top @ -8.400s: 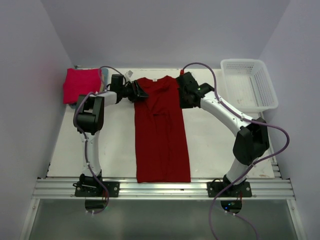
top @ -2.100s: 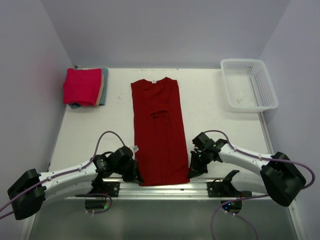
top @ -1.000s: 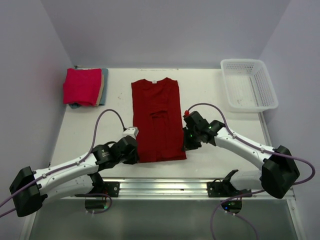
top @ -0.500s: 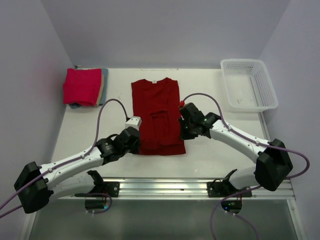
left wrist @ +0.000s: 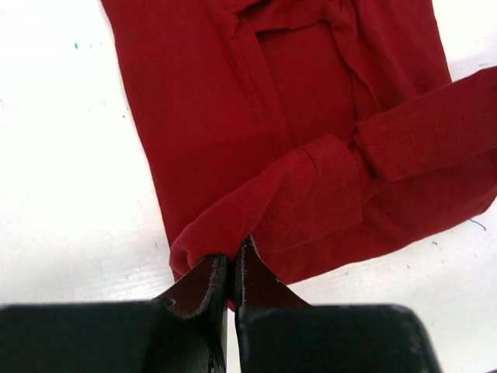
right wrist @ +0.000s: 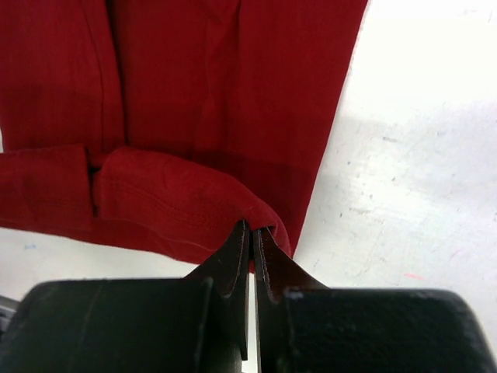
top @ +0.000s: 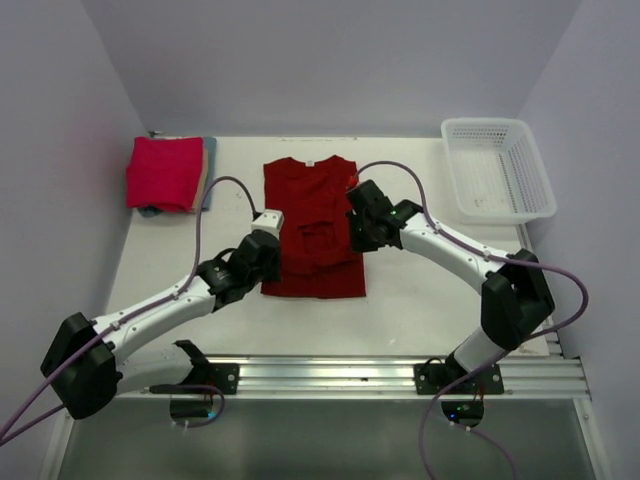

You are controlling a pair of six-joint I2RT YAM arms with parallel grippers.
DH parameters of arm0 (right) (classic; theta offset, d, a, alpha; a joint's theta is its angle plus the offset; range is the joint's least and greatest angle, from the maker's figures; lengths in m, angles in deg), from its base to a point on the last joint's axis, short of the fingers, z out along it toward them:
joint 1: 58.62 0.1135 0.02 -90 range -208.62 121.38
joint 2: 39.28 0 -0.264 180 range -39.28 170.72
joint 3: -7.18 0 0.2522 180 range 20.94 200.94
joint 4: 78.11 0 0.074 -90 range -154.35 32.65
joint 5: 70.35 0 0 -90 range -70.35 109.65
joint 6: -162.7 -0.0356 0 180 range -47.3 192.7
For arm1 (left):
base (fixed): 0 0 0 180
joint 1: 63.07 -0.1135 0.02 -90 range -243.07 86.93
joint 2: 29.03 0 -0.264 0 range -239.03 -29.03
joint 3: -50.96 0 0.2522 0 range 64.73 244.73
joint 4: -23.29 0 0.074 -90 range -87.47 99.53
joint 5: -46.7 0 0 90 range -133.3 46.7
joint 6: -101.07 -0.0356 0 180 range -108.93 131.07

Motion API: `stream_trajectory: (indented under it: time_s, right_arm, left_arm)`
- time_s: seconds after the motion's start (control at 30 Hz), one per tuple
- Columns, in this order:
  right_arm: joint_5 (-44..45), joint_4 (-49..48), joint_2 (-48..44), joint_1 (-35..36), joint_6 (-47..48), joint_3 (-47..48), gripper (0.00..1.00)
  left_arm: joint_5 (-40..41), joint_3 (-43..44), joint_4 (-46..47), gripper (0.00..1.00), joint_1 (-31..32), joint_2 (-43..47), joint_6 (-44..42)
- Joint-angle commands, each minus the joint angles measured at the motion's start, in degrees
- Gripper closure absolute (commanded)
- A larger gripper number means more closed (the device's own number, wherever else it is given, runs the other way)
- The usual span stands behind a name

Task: Fold and stack the t-shirts
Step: Fold the tshirt

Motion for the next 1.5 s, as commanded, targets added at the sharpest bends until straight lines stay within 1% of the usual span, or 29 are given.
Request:
stream_trajectory:
  time_s: [0.0, 0.07, 0.1, 0.13, 0.17, 0.2, 0.23, 0.27, 0.3, 0.33, 0.37, 0.4, 0.43, 0.47, 0.5, 0.53, 0.6, 0.73, 0.87, 0.97, 1.0, 1.07, 1.13, 1.2, 1.33, 1.47]
  right_arm:
    - [2.8, -2.5, 3.2, -1.7, 2.0, 6.5, 1.0]
    - [3.4, -3.0, 7.5, -3.4, 2.1, 9.1, 1.0]
    - [4.1, -3.1, 9.2, -4.2, 2.0, 12.7, 1.0]
    - [5.3, -2.9, 13.4, -5.5, 1.7, 14.8, 1.0]
    - [6.3, -2.7, 15.6, -6.3, 1.5, 17.3, 1.0]
    - [8.6, -2.1, 18.6, -7.1, 1.6, 23.6, 0.74]
    - [9.8, -1.0, 21.4, -8.1, 1.5, 27.4, 0.6]
    - [10.9, 2.0, 27.7, -8.5, 1.5, 31.7, 0.45]
    - [13.6, 4.4, 30.7, -8.8, 1.5, 40.8, 0.15]
    - [14.5, 10.1, 33.1, -9.3, 1.2, 45.3, 0.07]
    - [15.2, 11.8, 35.8, -9.4, 0.8, 48.5, 0.04]
    - [16.1, 12.0, 35.3, -9.6, 0.6, 49.6, 0.01]
    - [16.2, 9.4, 33.8, -9.6, 0.7, 47.9, 0.01]
    - [16.2, 7.0, 29.5, -9.6, 0.9, 45.2, 0.01]
    - [16.1, 4.6, 26.9, -9.6, 1.1, 39.0, 0.01]
    - [16.4, 1.3, 24.9, -9.6, 1.6, 36.4, 0.01]
    - [16.7, -0.1, 20.7, -9.7, 1.9, 31.4, 0.01]
    - [15.8, -1.8, 15.5, -9.6, 2.4, 25.1, 0.01]
    - [12.5, -4.0, 11.5, -9.9, 3.3, 19.0, 0.03]
    - [3.9, -5.5, 10.3, -12.0, 2.2, 15.8, 0.07]
    - [-0.7, -5.9, 9.9, -12.4, 1.7, 14.1, 0.09]
    - [-3.7, -6.7, 8.3, -13.4, 1.2, 12.3, 0.12]
    - [-7.9, -6.9, 7.0, -13.9, 0.9, 9.5, 0.12]
    - [-9.5, -6.3, 4.9, -14.0, 0.7, 6.5, 0.14]
    - [-14.1, -7.6, 1.3, -14.0, -0.4, 0.2, 0.16]
    - [-18.9, -9.2, -0.9, -14.0, -2.1, -5.3, 0.23]
  left_arm:
    - [-0.5, 3.0, 7.3, 1.0, -2.5, -3.8, -3.8]
    - [-2.7, 4.6, 10.4, 1.0, -5.1, -7.7, -4.4]
    - [-3.7, 6.7, 11.0, 1.0, -8.3, -9.3, -3.9]
    - [-5.1, 7.9, 12.1, 1.0, -9.9, -11.0, -3.9]
    - [-6.8, 9.0, 16.7, 1.0, -11.8, -15.4, -4.5]
    - [-6.7, 11.1, 17.4, 0.96, -15.0, -18.7, -5.3]
    - [-5.6, 17.5, 17.1, 0.45, -16.5, -22.3, -5.2]
    - [-5.2, 21.0, 17.2, 0.02, -18.3, -30.0, -5.1]
    - [-7.9, 30.7, 14.4, 0.0, -21.8, -33.9, -4.0]
    - [-8.2, 36.2, 9.6, 0.0, -23.5, -37.4, -2.7]
    - [-8.4, 40.1, 4.1, 0.0, -24.9, -40.8, -2.0]
    - [-9.0, 42.6, 3.5, 0.0, -25.9, -40.4, -2.3]
    - [-9.5, 42.0, 5.6, 0.0, -25.9, -39.3, -2.6]
    - [-10.0, 40.4, 7.8, 0.0, -25.9, -34.9, -3.2]
    - [-11.6, 35.4, 10.9, 0.0, -26.0, -32.5, -3.7]
    - [-11.9, 33.5, 13.9, 0.0, -26.0, -28.8, -3.7]
    - [-13.5, 30.3, 14.8, 0.0, -26.0, -26.4, -3.7]
    - [-16.4, 27.5, 13.5, 0.0, -26.0, -24.0, -3.3]
    - [-18.3, 22.7, 13.6, 0.0, -26.0, -21.7, -3.0]
    - [-18.5, 18.5, 14.1, 0.0, -26.0, -20.5, -2.3]
    - [-20.2, 16.8, 14.0, 0.0, -26.0, -20.2, -2.2]
    - [-22.5, 15.1, 13.9, 0.0, -26.0, -18.8, -1.7]
    - [-24.1, 11.4, 14.5, 0.0, -26.0, -17.1, -1.4]
    - [-25.3, 7.5, 14.2, 0.0, -26.0, -14.4, -1.0]
    - [-26.8, 2.5, 11.6, 0.0, -26.0, -10.1, -0.5]
    - [-28.8, -3.3, 9.9, 0.0, -26.0, -4.6, -0.5]
